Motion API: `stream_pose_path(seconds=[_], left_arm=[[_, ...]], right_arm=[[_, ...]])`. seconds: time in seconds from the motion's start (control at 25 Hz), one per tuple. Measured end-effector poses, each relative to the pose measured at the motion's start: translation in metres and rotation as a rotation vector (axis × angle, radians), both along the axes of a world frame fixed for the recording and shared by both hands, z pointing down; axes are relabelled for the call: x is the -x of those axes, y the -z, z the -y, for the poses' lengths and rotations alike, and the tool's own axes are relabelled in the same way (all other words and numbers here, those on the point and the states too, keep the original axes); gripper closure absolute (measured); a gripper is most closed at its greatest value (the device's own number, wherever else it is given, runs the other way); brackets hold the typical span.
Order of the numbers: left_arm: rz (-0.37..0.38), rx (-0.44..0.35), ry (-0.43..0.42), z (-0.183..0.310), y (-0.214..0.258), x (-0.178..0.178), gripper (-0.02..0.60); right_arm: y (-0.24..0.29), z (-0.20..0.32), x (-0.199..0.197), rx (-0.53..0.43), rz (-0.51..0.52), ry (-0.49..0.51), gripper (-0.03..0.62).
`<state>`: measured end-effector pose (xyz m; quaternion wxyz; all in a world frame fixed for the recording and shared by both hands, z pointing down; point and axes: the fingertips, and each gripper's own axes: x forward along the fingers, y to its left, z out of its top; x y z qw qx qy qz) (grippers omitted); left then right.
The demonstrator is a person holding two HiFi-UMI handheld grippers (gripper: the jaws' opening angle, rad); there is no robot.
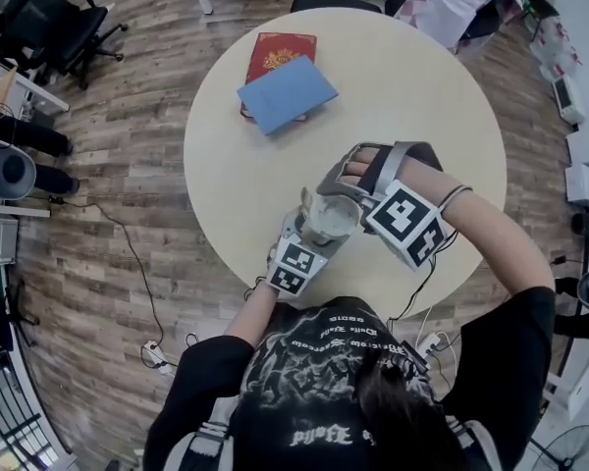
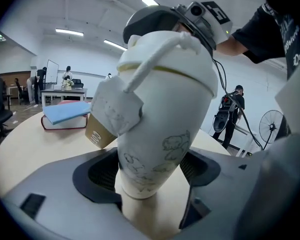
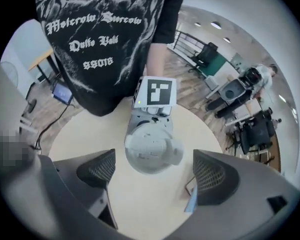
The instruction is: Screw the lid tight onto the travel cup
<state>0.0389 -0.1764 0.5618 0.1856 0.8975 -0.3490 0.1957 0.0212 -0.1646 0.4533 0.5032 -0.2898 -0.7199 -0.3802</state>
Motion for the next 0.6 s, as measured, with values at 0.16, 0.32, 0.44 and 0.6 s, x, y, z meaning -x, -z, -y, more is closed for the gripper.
stream_pose_path(seconds=[0.16, 0.32, 0.44, 0.6], left_arm=[[-0.004, -0.001, -0.020, -0.001, 0.000, 0.000, 0.193], [0.020, 0.012, -0.037, 0.001, 0.000, 0.003, 0.189], [0.026, 0.019, -0.044, 0.001, 0.001, 0.001, 0.189], [0.020, 0.016, -0.039, 0.002, -0.002, 0.002, 0.189]], right_arm=[[-0.008, 0.004, -0.004, -0.087, -0.088, 0.163, 0.115], [-0.013, -0.006, 0.004, -0.094, -0.121, 0.251, 0.135], [-0.016, -0.014, 0.009, -0.069, -0.130, 0.245, 0.181], [-0.019, -0.012, 0.013, -0.002, -0.131, 0.104, 0.184]])
